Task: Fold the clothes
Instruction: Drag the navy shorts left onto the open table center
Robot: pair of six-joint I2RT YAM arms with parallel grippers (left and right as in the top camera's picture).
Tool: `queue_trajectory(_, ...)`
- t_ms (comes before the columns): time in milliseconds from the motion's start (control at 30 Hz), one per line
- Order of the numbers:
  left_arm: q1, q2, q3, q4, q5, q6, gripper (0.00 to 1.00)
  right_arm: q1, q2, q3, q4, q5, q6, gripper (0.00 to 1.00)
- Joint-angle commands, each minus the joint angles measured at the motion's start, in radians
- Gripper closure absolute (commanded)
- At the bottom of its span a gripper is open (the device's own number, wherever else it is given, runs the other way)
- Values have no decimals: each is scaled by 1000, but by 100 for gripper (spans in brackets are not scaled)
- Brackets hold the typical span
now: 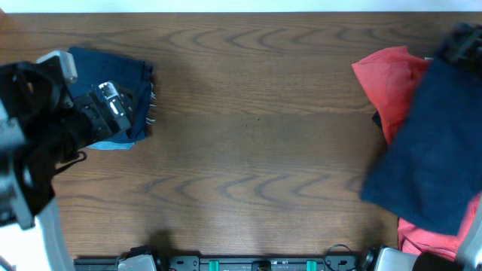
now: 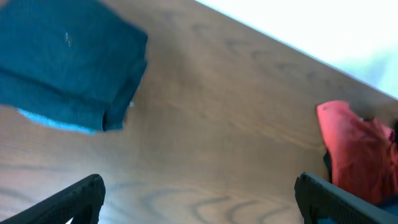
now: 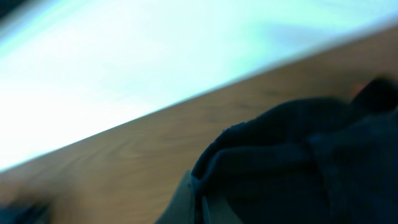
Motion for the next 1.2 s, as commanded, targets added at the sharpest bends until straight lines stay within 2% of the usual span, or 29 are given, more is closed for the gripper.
queue_trajectory(0,5,-44,35,24,-6,13,2,225,-47,19,-37,-95,18,99)
queue_trajectory(167,5,-86,57,50,-74,12,2,668,5,18,-111,18,21,98)
queue_trajectory(200,5,-90,61,50,-89,13,2,755,26,18,-110,46,20,93)
queue_trajectory(267,5,-99,69,52,-110,13,2,879,64,18,-101,122,16,54)
queue_trajectory(300,5,-101,70,53,-112,13,2,916,77,18,-95,174,17,43)
queue_trajectory(333,5,-103,71,54,-111,13,2,945,87,18,-90,234,19,33)
queue_trajectory(400,5,-104,70,53,-111,13,2,958,90,18,-84,313,36,27)
queue_trajectory(533,5,-89,70,48,-100,13,2,896,64,31,-93,357,44,23)
queue_trajectory(667,-23,-28,66,19,-14,34,2,788,1,40,-115,356,47,25)
queue_trajectory(833,-169,121,21,-31,6,116,0,651,-94,40,-195,356,82,28)
queue_trajectory(967,-306,286,-34,-37,5,151,7,558,-148,40,-283,356,110,28)
queue_trajectory(1033,-363,382,-46,-30,-23,157,16,516,-164,40,-332,356,122,28)
queue_trajectory(1167,-442,577,-47,34,-69,156,49,465,-168,40,-415,356,122,29)
